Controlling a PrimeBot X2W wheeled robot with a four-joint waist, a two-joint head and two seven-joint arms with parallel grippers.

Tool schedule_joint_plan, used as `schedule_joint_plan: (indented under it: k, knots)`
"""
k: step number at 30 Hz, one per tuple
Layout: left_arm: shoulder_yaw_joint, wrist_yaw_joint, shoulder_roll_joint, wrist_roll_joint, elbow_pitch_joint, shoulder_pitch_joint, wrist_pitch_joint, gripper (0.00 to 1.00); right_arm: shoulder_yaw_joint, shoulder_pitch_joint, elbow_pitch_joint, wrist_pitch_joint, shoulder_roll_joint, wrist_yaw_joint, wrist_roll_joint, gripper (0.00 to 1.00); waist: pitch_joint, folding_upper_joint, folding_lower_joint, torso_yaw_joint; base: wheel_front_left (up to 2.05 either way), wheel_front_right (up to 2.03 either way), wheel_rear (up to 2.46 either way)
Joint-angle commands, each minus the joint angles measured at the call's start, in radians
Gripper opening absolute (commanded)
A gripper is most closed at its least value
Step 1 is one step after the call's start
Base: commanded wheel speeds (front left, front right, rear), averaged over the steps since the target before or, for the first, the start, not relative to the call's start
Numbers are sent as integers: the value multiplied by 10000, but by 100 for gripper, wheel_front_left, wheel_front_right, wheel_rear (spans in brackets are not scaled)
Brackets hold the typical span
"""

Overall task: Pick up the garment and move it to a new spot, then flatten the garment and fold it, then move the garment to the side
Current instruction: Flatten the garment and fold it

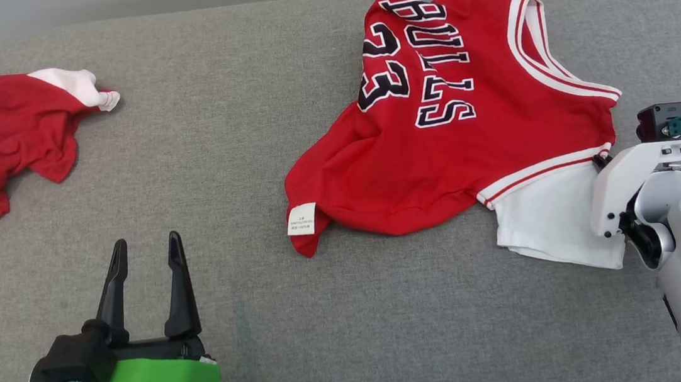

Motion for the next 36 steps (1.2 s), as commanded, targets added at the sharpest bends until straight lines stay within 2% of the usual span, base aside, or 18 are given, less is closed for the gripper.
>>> schedule_joint_plan:
  k: [1,10,11,12,17,23,29,36]
  knots:
    - [27,-31,28,21,52,-84,-4,100,-60,51,76,-128,-136,-19,44,0,-64,0,0,-37,0,0,0]
    - [112,-67,27,65,125,145,-3,100,-1263,469,-301,-587,-881,-18,-636,0,-423,0,0,-224,0,0,0]
    - [121,-71,27,66,126,158,-3,100,-1388,518,-341,-567,-880,-18,-702,40,-441,0,0,-249,0,0,0]
    - [123,-75,27,61,126,161,-3,100,-1548,559,-390,-560,-855,-18,-781,100,-455,0,0,-277,0,0,0]
    - [136,-61,27,41,103,191,-3,100,-1879,758,-788,-801,-503,-18,-946,100,-543,0,0,-420,0,0,0]
    - [194,-55,28,55,197,318,-3,100,-1949,1396,-1997,-2309,-66,-16,-955,100,-927,0,0,-494,0,0,0]
    - [380,4,27,31,300,704,-3,100,-874,2707,-3707,-3758,254,-16,-698,100,-1477,0,0,-756,0,0,0]
    - [489,122,27,-76,329,1079,-3,100,386,4143,-5285,-4686,70,-16,-378,100,-2051,0,0,-1144,0,0,0]
